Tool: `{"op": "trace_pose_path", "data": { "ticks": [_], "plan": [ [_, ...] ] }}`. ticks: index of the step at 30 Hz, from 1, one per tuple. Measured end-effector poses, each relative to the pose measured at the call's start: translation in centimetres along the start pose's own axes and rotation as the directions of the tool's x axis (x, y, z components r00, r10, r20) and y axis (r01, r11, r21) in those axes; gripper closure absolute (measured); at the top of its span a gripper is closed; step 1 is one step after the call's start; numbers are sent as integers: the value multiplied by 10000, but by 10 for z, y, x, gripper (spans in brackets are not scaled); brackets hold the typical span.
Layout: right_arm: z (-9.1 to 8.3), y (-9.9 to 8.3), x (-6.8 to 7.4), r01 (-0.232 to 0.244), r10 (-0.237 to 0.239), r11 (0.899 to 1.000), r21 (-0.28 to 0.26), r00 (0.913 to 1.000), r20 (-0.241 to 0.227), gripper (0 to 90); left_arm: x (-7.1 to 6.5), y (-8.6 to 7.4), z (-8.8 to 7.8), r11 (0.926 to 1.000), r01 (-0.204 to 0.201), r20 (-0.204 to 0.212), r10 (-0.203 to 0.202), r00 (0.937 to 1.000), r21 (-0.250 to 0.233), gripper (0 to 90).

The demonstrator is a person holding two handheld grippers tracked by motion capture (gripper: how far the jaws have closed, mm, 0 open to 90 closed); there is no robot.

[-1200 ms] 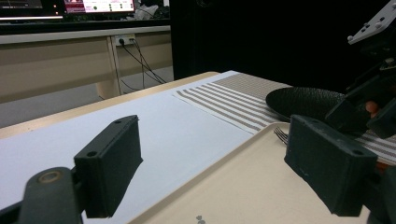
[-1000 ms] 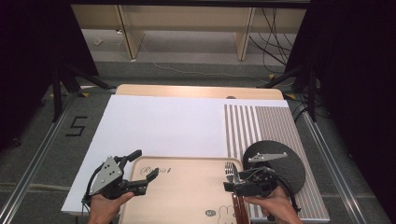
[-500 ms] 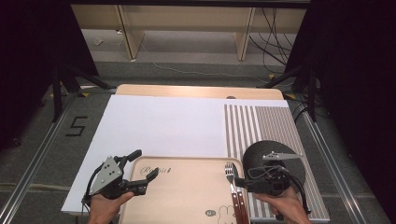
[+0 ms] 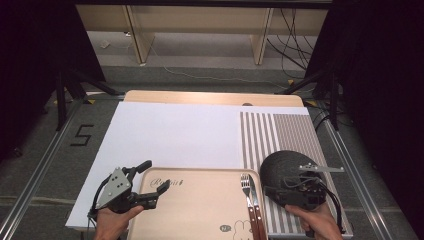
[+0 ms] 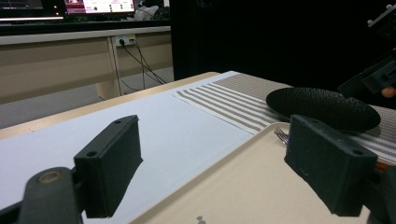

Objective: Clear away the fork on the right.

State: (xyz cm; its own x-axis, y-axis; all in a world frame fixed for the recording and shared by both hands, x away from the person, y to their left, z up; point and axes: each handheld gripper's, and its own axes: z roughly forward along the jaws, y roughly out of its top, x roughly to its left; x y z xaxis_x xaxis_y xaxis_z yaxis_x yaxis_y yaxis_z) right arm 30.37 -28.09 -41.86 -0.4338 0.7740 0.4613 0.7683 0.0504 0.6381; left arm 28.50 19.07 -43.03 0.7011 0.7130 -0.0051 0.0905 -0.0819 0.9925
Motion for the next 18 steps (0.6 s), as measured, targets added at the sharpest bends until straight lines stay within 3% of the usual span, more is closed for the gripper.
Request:
{"op": "trace_pose_path", "data": {
  "ticks": [1, 2, 3, 8, 12, 13, 18],
  "plan": [
    [-2, 0, 1, -279, 279, 9996, 43, 9996, 66, 171, 0, 0, 0, 10000, 2, -12, -2, 10000, 6, 175],
    [-3, 0, -3, -96, 97, 10000, -16, 9999, 53, 172, 1, 0, 0, 10000, -62, -12, 62, 10000, 24, 175],
    [-3, 0, -3, -310, 310, 9995, -19, 9994, 130, 172, 1, 0, 1, 10000, 0, -33, 0, 10000, 22, 175],
    [-7, -2, -11, -415, 415, 9991, -77, 9991, 43, 178, 1, 0, 2, 9999, -68, -20, 68, 10000, 84, 175],
    [-9, -2, -14, -677, 680, 9976, -108, 9973, 266, 178, 1, -1, 2, 10000, 2, -40, -2, 10000, 48, 175],
    [-9, -2, -17, -490, 495, 9986, -211, 9985, 237, 178, 1, -1, 2, 10000, -5, -50, 5, 10000, 42, 175],
    [-14, -3, -23, -717, 727, 9967, -378, 9970, 269, 178, 1, -1, 3, 10000, 1, -44, -1, 10000, 77, 175]
  ]
}}
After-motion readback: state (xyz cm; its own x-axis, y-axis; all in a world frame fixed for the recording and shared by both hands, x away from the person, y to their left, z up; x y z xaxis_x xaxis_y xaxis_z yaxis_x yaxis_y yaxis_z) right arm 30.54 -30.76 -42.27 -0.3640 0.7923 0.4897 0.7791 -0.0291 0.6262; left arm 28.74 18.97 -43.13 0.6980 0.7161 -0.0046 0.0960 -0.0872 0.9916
